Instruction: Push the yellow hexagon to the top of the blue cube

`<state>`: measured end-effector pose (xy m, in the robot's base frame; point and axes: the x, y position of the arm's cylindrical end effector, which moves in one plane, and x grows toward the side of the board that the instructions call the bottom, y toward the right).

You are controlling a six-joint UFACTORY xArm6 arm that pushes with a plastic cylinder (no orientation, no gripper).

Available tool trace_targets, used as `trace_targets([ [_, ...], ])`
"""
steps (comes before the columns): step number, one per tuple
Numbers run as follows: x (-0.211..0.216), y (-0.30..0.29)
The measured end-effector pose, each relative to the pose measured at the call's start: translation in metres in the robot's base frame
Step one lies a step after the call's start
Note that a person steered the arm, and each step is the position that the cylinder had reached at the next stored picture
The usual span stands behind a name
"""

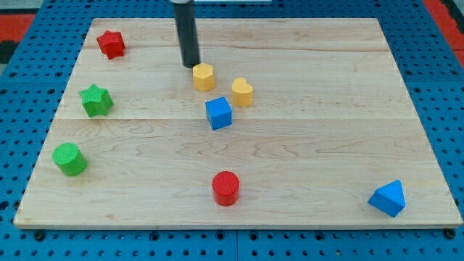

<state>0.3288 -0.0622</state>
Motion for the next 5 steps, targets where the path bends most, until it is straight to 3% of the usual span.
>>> trace_targets([
  [1,0.037,0.019],
  [2,-0.002,0.006],
  [3,-0.045,-0.054],
  [4,-0.083,-0.153],
  [5,-0.082,-0.233],
])
